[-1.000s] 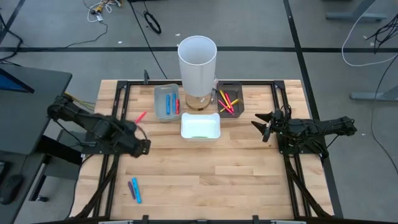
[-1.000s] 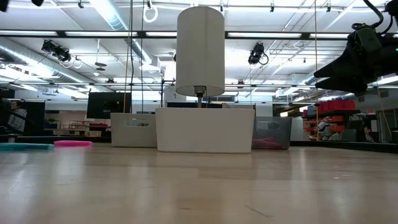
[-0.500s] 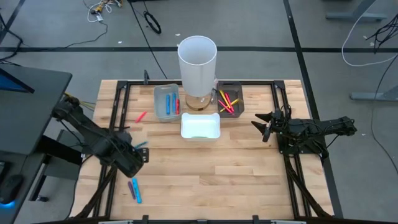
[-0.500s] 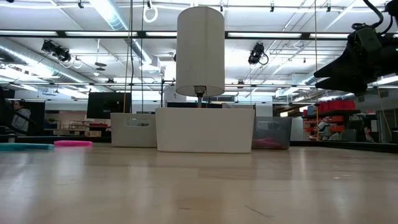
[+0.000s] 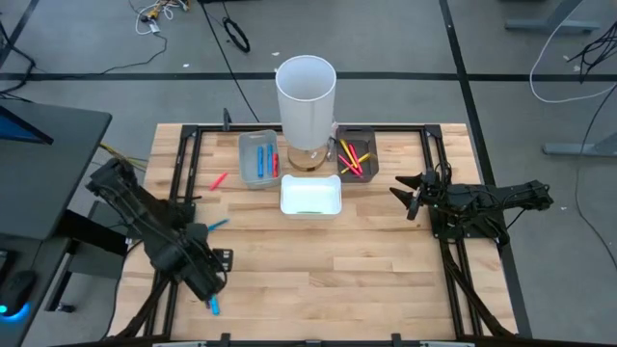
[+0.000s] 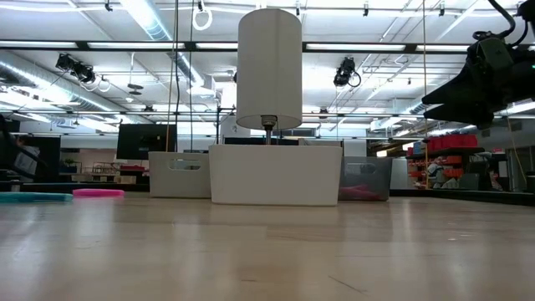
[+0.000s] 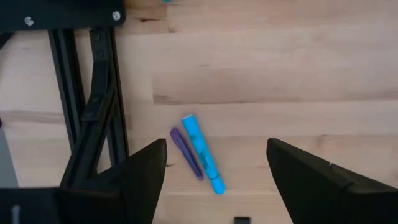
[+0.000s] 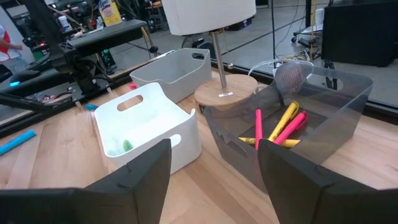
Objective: Pick & Place Markers
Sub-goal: Put the blue highlighter pen into the gray bin
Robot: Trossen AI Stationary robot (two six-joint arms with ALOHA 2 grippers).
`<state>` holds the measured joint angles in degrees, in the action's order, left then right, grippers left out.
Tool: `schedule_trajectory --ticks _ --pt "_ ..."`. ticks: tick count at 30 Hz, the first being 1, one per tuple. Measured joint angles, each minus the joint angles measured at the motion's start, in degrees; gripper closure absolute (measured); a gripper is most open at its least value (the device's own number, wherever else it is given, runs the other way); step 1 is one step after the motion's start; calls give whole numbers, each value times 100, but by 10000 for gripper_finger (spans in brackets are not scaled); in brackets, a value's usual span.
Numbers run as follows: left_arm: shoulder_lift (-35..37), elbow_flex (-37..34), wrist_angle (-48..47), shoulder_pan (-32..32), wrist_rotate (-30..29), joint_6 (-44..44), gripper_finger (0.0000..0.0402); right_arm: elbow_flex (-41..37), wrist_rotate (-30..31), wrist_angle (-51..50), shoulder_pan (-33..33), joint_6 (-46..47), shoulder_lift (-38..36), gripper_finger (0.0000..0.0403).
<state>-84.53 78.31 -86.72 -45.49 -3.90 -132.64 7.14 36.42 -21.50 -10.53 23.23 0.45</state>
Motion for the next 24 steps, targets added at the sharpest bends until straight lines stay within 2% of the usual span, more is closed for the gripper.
schedule_trajectory --ticks 11,21,24 --pt "-444 -1 540 -492 -53 836 118 0 0 0 0 -1 0 160" --pt "-732 -3 813 -855 -188 371 118 0 0 -2 1 -1 0 160" --pt "-866 -203 1224 -888 -178 101 118 0 0 0 -1 -1 0 160"
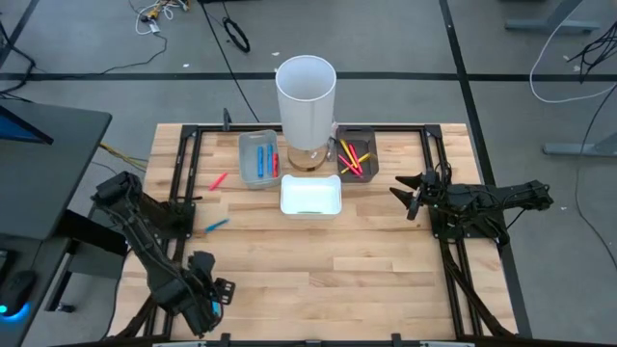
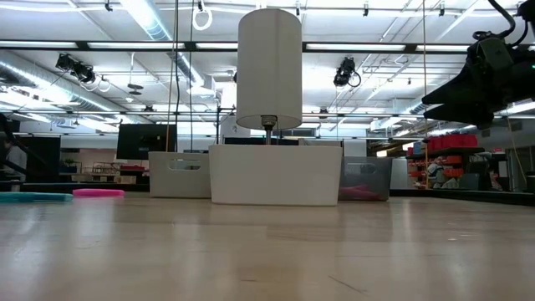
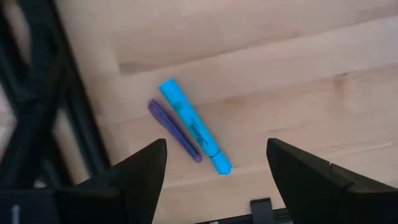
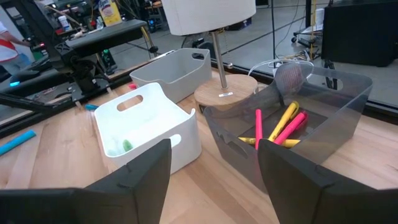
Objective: Pick & Place Markers
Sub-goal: Put the blue highlighter pen into the gray bin
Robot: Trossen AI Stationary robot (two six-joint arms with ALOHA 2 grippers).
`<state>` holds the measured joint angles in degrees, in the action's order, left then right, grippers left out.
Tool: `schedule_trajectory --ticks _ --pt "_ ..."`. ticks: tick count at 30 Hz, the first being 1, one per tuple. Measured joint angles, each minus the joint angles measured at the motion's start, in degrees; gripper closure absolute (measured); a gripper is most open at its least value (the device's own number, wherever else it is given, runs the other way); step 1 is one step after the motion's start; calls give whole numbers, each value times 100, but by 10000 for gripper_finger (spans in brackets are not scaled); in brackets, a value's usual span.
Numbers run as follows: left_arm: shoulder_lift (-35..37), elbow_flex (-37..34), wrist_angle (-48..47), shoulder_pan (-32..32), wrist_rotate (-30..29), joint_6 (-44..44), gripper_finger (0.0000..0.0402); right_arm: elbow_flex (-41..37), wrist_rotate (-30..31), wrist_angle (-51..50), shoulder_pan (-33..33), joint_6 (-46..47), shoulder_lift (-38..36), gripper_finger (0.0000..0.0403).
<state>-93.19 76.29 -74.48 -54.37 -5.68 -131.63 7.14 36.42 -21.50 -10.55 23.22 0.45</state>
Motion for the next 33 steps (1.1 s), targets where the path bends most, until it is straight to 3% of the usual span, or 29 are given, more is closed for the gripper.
schedule_trajectory --ticks 9,20,33 --pt "-122 -1448 2513 75 98 -133 118 0 -2 -2 2 0 0 160" --pt "-323 -1624 1810 -52 587 -629 118 0 -2 -2 2 2 0 160" --pt "-323 -2269 2755 -52 251 -674 118 0 0 0 0 0 0 160"
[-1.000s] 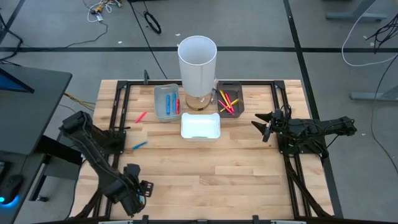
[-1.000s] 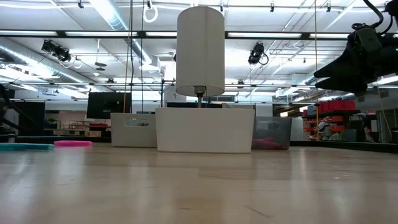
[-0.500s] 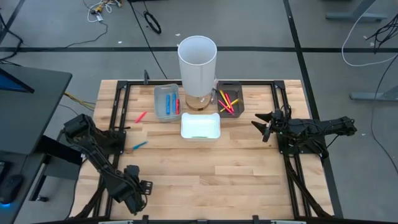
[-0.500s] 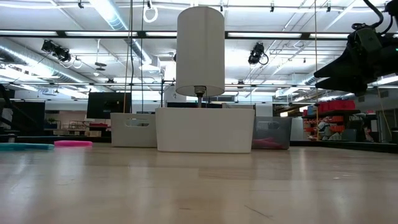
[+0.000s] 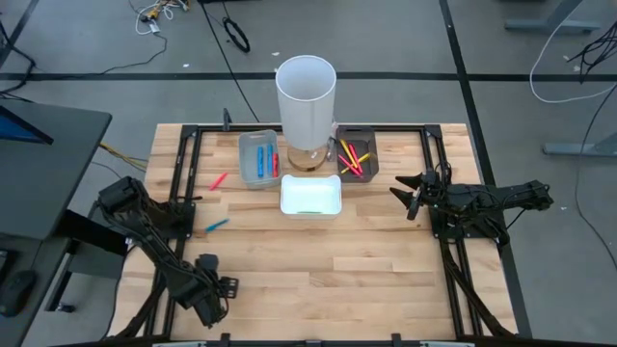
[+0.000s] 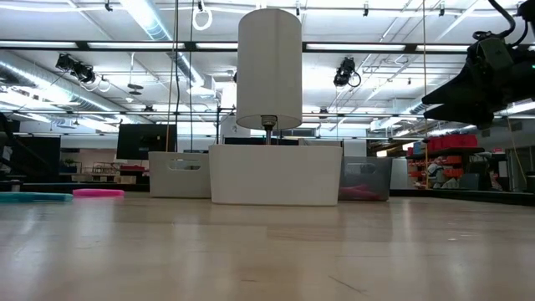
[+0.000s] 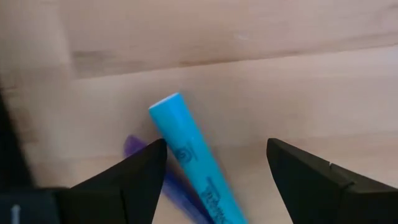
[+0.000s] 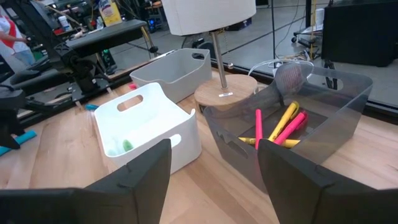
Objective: Pick & Place Markers
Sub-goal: Put the blue highlighter pen into the gray bin
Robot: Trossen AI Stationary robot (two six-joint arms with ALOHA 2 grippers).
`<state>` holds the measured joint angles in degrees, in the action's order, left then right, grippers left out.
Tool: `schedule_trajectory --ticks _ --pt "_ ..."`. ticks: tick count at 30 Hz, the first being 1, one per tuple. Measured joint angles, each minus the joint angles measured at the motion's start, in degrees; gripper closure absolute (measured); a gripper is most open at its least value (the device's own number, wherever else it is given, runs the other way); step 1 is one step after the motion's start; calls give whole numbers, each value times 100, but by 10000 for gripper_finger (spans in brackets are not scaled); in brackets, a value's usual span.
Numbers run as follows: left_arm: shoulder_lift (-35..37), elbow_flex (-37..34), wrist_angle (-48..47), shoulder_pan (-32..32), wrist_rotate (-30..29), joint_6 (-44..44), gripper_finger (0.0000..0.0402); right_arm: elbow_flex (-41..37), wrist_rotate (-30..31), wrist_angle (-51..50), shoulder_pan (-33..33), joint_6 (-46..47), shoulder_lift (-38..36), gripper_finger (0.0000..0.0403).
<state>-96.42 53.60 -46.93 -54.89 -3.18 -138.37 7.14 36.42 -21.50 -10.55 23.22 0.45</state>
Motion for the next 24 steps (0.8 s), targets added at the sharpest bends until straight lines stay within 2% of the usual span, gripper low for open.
schedule_trajectory --ticks 5,18,21,24 --pt "22 -221 420 0 -198 88 118 0 0 0 2 1 0 160" --pt "20 -227 485 -89 -467 409 118 0 -2 0 0 2 0 160" --pt "17 -229 484 -80 -389 502 133 0 0 0 1 1 0 160" --pt "15 -235 486 -38 -299 644 167 0 -2 0 2 2 0 160"
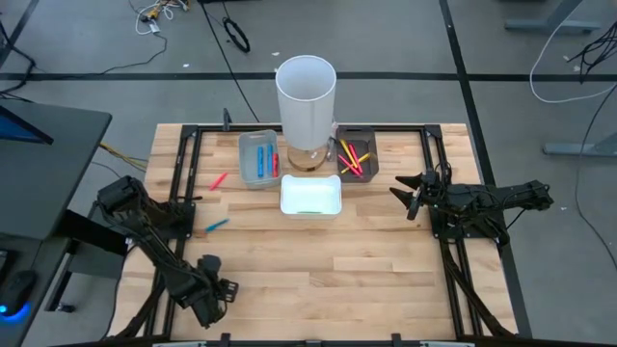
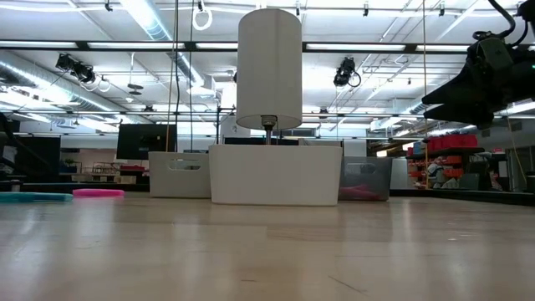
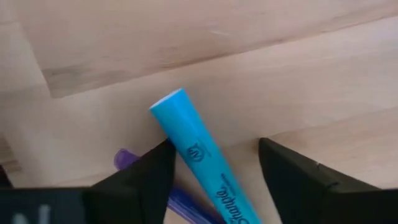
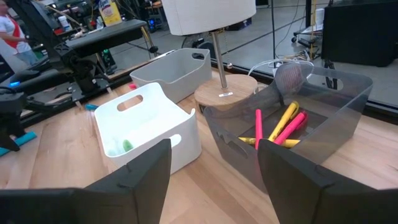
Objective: Pick & Place Markers
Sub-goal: Put the blue highlighter pen into the gray bin
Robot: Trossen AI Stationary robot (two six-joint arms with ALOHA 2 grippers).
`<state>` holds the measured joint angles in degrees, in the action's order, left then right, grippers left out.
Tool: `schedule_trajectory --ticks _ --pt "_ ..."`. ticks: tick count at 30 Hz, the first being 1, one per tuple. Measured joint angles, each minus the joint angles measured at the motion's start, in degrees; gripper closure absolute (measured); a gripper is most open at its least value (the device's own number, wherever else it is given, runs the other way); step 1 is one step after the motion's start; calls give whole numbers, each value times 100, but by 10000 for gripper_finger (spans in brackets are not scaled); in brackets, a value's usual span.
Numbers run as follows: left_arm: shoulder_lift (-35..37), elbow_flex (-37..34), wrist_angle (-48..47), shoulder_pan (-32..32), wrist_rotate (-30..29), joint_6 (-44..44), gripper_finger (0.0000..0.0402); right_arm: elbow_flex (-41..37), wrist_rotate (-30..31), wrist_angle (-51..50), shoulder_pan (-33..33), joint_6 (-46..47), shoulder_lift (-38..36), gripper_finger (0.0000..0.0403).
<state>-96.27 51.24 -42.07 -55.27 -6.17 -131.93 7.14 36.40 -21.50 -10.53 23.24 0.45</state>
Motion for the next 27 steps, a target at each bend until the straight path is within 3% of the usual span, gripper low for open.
schedule_trajectory --ticks 7,13,27 --pt "0 0 143 28 66 124 261 0 1 0 -1 -1 0 160" --pt "0 0 200 93 88 250 313 0 1 -1 -1 -1 0 160" --pt "13 2 203 217 0 476 325 0 2 -2 0 -1 0 160"
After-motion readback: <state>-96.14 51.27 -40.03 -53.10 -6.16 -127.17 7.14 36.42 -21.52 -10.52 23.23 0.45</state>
